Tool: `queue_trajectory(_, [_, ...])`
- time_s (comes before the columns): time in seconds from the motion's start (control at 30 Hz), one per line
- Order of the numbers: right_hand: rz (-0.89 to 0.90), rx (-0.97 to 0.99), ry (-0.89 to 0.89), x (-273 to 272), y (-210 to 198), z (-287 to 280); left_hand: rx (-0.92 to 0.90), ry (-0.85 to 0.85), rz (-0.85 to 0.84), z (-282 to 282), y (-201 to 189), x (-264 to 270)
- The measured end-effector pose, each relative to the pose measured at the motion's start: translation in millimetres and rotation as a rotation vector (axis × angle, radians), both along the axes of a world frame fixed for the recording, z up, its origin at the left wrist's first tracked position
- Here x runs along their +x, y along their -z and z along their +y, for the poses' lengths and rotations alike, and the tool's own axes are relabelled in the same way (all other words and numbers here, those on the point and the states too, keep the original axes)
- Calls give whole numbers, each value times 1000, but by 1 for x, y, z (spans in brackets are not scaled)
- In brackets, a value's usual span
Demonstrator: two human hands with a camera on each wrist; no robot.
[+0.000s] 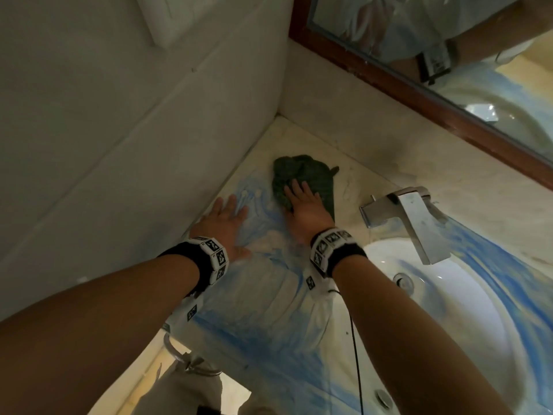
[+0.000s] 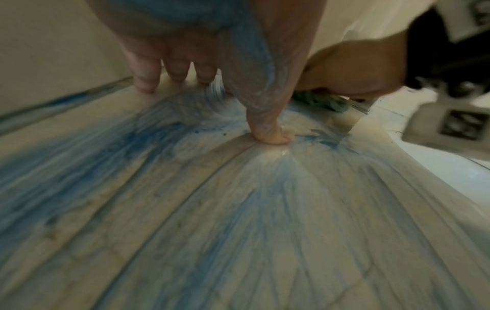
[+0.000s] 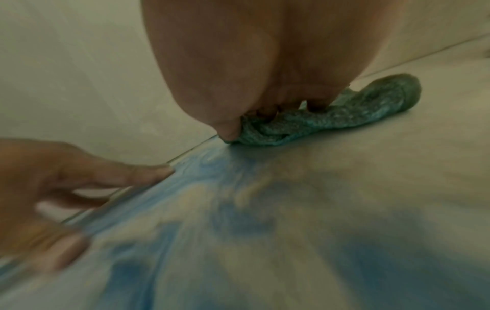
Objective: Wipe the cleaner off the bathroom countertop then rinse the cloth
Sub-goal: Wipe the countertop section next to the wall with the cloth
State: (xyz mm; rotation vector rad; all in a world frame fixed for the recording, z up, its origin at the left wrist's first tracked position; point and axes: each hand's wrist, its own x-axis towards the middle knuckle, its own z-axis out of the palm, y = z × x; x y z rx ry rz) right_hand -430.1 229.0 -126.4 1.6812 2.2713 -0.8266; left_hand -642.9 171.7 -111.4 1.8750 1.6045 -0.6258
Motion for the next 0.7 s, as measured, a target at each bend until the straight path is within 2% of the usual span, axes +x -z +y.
queue_trajectory(0.17, [25, -5, 70, 40, -4, -85, -8, -1, -11, 0, -5, 1])
queue_trajectory(0.27, [-5, -13, 87, 48, -2, -103, 3, -12, -29, 1, -3, 2])
queue_trajectory(0.57, [-30, -77, 84, 31, -5, -11, -10, -18, -37, 0, 0, 3])
queue_trajectory(0.7, [-19, -74, 131, 32, -6, -18, -13, -16, -40, -1, 1, 5])
